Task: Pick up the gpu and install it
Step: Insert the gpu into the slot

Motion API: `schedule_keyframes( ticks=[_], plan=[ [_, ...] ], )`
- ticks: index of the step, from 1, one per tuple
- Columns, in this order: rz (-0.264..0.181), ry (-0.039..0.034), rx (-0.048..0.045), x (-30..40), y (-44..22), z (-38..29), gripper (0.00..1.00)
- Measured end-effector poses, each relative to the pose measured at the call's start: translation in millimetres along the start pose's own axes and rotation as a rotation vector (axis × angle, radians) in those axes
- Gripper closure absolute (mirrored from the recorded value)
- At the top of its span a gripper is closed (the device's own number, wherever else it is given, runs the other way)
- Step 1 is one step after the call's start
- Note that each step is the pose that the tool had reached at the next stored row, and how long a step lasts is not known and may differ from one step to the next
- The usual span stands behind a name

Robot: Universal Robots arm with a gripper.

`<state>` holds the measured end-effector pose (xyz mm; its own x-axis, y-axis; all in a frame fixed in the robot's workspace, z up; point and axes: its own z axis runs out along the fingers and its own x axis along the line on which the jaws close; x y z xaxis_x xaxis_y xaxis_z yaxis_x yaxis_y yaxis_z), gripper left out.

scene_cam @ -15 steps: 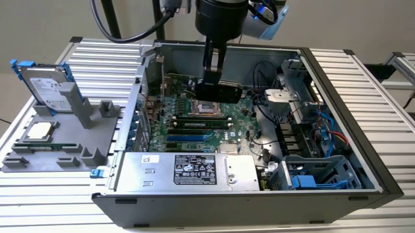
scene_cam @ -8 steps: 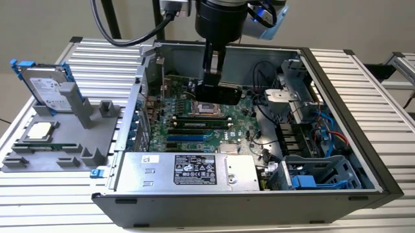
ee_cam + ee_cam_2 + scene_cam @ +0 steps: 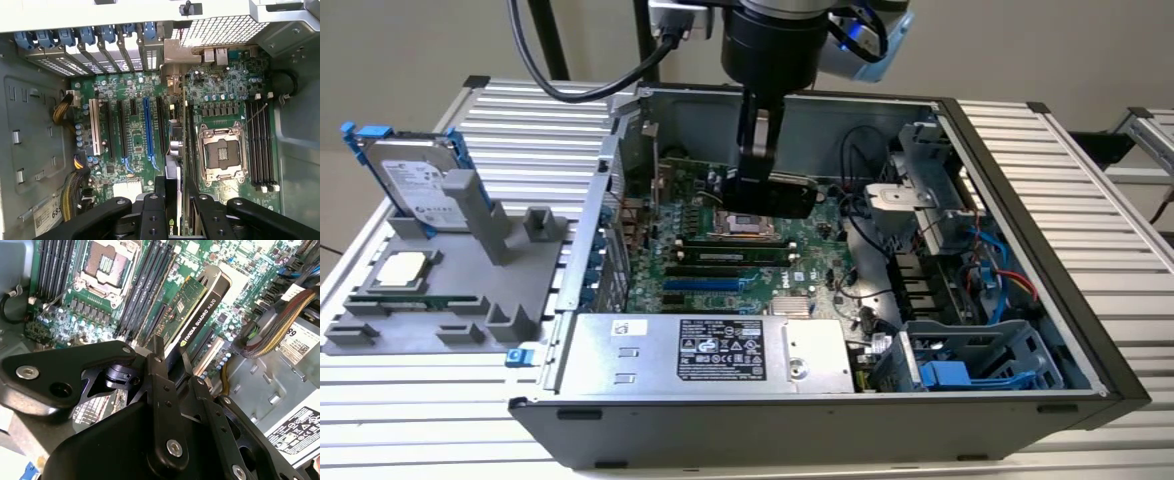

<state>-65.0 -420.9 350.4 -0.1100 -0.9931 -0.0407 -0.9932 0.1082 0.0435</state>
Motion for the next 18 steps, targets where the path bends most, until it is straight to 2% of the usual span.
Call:
schedule_keyframes(
  ticks=[18],
  plan=[
    [0.000, 0.0000, 0.0001, 0.0, -0.2, 5.5, 1.00]
  ],
)
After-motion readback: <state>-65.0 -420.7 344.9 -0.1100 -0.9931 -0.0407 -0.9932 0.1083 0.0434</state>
